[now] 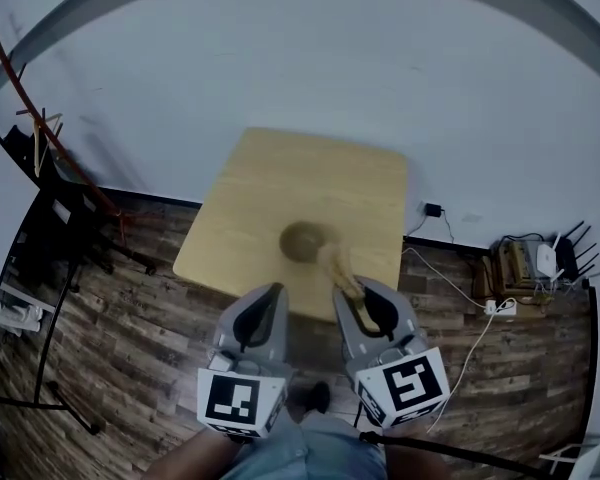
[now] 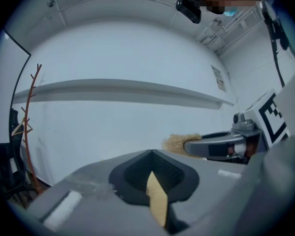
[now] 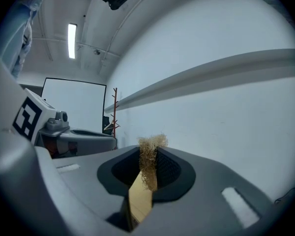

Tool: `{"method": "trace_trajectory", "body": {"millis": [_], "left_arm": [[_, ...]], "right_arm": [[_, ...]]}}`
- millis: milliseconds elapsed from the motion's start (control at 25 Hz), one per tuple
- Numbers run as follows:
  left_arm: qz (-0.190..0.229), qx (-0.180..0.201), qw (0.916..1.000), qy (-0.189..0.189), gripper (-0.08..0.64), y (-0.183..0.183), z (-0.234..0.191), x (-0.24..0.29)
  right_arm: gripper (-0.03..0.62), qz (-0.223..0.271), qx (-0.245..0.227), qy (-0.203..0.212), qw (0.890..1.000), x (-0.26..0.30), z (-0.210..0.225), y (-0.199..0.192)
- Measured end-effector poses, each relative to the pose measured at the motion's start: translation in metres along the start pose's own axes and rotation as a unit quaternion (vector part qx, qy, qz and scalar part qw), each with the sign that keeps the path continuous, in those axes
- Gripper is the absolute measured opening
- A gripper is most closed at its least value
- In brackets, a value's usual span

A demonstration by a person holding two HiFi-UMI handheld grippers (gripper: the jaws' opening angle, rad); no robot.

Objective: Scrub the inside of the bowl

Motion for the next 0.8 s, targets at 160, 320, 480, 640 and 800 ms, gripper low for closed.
{"method": "trace_trajectory", "body": {"millis": [160, 320, 480, 640, 800], "left_arm": [[-0.002, -0.001, 1.0000, -0.009, 0.020, 0.001, -0.007, -0.005], [0.005, -0.005, 0.9998, -0.018, 0.020, 0.005, -0.022, -0.013], [0.012, -0.009, 0.9994, -0.031, 0.020, 0.007, -0.037, -0.017], [0.018, -0.016, 0.9988, -0.042, 0.020, 0.006, -0.048, -0.019], [0.022, -0.025, 0.9981, -0.053, 0.020, 0.004, -0.059, -0.020]], "right_arm": [[0.063, 0.007, 0.011, -0.011, 1.000, 0.005, -0.011, 0.005], [0.061, 0.008, -0.005, -0.023, 1.000, 0.011, -0.027, 0.011], [0.061, 0.005, -0.014, -0.035, 0.999, 0.018, -0.042, 0.017], [0.061, 0.004, -0.021, -0.052, 0.998, 0.023, -0.051, 0.021], [0.061, -0.001, -0.031, -0.061, 0.998, 0.030, -0.061, 0.023]]}}
Point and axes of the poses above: the fingertips, and each gripper's own axes: x forward along the fingers, z to its right, y out of its top, the point moved 7 cm from there along -x, backward along the fingers, and after that the axes turned 2 degrees about -z, right-handed, at the moved point
